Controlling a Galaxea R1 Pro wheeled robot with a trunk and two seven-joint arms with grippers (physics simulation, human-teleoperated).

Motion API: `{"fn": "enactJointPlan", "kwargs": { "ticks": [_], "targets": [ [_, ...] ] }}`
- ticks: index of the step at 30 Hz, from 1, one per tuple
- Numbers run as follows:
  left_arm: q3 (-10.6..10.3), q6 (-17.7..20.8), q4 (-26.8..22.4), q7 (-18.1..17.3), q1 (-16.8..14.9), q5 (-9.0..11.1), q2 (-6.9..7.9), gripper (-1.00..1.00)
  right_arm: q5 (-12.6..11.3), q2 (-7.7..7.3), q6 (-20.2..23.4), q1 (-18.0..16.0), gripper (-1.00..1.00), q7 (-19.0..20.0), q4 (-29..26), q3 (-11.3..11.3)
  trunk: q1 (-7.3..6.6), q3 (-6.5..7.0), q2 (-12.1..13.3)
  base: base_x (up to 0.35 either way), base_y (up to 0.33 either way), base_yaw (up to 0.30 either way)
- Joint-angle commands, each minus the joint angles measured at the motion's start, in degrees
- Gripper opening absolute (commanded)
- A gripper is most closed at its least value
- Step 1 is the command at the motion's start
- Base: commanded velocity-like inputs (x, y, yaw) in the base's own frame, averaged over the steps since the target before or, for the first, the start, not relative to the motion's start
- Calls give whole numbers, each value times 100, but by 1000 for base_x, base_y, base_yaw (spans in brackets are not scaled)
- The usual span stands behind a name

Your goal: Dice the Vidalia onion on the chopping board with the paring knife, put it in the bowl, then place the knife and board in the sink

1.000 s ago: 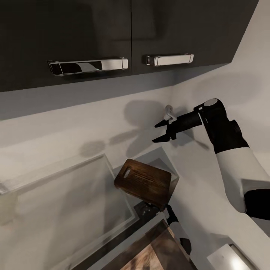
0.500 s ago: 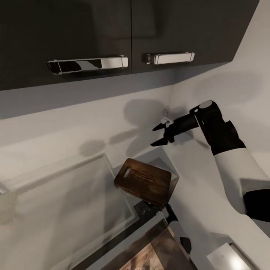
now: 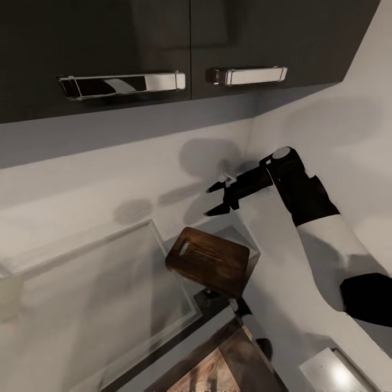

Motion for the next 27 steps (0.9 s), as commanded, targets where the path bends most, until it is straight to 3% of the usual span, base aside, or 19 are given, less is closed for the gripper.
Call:
{"fn": "enactJointPlan", "kwargs": {
  "ticks": [1, 6, 11, 18, 27],
  "targets": [
    [-25, -6, -6, 40, 1, 12, 4, 100, 24, 44, 60, -5, 100, 22, -6, 11, 3, -19, -11, 0, 0, 0],
    [-25, -6, -4, 40, 1, 12, 4, 100, 24, 276, -78, -7, 100, 18, -5, 13, 3, -65, -11, 0, 0, 0],
    [-25, -6, 5, 40, 1, 12, 4, 100, 24, 400, -188, -5, 100, 20, -6, 28, 3, -111, -11, 0, 0, 0],
    [-25, -6, 49, 40, 1, 12, 4, 100, 24, 480, -388, -9, 100, 16, -6, 597, 3, -176, -11, 0, 0, 0],
    [-33, -13, 65, 40, 1, 12, 4, 100, 29, 760, -649, -8, 100, 21, -6, 687, 3, -259, -11, 0, 0, 0]
  ]
}}
